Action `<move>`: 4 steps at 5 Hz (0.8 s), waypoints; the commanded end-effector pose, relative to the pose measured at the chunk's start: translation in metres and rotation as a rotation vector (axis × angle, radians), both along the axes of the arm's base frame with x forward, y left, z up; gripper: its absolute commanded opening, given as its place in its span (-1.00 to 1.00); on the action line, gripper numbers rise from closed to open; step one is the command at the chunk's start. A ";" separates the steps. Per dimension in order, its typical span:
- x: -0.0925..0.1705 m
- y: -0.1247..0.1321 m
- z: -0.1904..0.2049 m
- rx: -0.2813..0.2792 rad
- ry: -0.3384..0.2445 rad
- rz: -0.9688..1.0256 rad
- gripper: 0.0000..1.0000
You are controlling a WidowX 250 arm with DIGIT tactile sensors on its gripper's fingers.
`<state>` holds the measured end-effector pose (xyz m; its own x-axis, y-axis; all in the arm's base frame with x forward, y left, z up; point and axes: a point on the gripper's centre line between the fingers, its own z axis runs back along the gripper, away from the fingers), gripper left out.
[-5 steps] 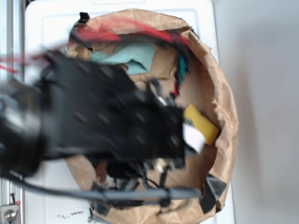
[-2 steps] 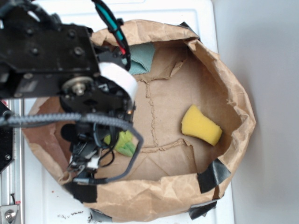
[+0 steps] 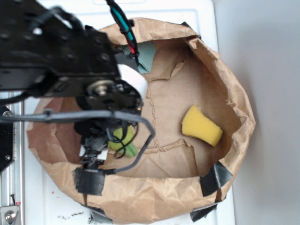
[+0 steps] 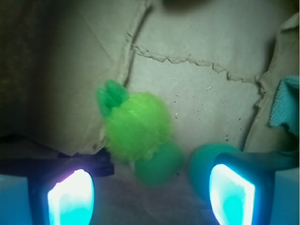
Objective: Grab the green animal.
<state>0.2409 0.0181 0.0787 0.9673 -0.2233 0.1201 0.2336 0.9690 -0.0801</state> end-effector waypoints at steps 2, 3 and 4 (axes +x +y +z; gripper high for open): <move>0.033 -0.029 -0.026 0.045 0.033 -0.078 1.00; 0.036 -0.041 -0.027 0.055 0.044 -0.085 1.00; 0.040 -0.044 -0.024 0.055 0.029 -0.072 -1.00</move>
